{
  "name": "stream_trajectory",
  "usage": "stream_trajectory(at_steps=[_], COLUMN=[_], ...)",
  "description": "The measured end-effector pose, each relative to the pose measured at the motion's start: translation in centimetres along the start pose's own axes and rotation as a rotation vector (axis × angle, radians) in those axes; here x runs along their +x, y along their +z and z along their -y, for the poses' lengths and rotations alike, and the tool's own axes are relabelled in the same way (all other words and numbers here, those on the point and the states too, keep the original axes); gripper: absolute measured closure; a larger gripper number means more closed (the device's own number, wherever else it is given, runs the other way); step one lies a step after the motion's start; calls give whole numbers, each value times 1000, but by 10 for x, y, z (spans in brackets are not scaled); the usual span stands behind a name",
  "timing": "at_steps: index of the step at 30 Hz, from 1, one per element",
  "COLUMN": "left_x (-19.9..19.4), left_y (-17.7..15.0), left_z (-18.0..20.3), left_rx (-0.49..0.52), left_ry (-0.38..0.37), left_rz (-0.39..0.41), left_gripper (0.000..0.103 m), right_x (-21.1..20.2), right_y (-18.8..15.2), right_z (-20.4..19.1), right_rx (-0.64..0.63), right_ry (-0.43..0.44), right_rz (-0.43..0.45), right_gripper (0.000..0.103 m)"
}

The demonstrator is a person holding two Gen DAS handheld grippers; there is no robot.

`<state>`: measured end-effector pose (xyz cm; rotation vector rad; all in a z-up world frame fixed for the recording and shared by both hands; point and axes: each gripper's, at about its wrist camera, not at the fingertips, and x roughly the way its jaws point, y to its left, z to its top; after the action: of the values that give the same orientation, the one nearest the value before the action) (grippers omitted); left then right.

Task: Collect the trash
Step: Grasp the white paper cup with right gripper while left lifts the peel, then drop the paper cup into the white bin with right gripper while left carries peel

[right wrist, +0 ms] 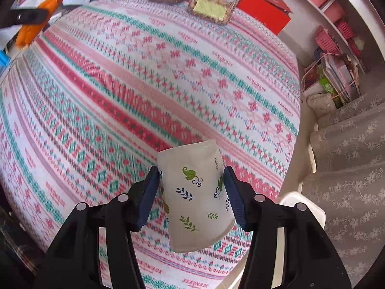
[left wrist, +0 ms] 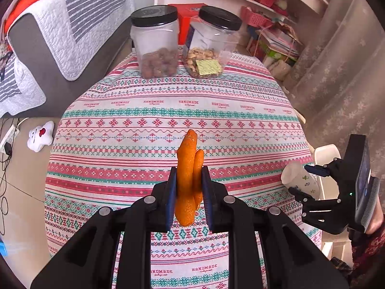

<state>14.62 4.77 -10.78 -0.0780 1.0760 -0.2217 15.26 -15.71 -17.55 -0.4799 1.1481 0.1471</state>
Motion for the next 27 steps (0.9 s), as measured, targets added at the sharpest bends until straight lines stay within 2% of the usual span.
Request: stream_trajectory(at_steps=[4, 8, 13, 20, 27], left_x=[-11, -26, -48, -70, -84], left_y=[4, 13, 26, 30, 30], left_z=[-15, -23, -19, 0, 12], left_rx=[-39, -65, -87, -65, -62], left_ry=[18, 64, 97, 171, 232], left_rz=[52, 145, 288, 455, 551], left_gripper=[83, 83, 83, 83, 83], right_x=[-21, -46, -79, -112, -133], right_y=[33, 58, 72, 64, 50], right_z=[8, 10, -5, -8, 0], right_rx=[186, 350, 442, 508, 579], right_ry=[22, 43, -5, -109, -226], right_rz=[170, 357, 523, 664, 713], right_gripper=[51, 50, 50, 50, 49])
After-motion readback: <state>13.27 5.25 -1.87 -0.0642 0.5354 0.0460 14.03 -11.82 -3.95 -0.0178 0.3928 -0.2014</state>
